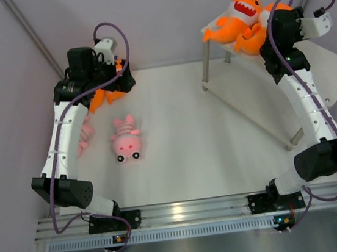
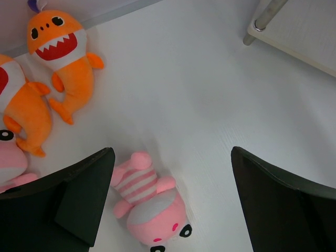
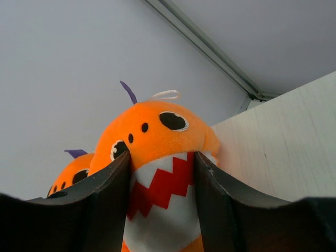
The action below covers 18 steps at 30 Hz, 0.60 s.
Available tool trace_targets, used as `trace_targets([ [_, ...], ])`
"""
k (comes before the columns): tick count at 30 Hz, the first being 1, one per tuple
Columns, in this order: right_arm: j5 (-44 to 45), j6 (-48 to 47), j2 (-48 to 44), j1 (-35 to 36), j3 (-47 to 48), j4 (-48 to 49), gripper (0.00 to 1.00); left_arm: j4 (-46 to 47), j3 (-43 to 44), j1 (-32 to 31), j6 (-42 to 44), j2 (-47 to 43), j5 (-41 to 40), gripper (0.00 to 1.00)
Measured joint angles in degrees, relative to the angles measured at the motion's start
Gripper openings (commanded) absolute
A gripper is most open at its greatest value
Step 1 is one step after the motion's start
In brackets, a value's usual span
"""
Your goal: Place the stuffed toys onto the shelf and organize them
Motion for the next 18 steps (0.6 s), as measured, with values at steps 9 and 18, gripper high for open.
trace_targets([
  [9, -4.57, -8.11, -2.73, -1.07, -1.92, 3.02, 1.00, 0.00, -1.40, 0.00, 1.62, -0.13, -0.42, 0.98],
  [18, -14.36, -22.34, -5.73, -1.16, -1.60, 4.09, 0.99, -0.07, -0.04, -2.89, 8.07, 6.64, -14.25, 0.90],
])
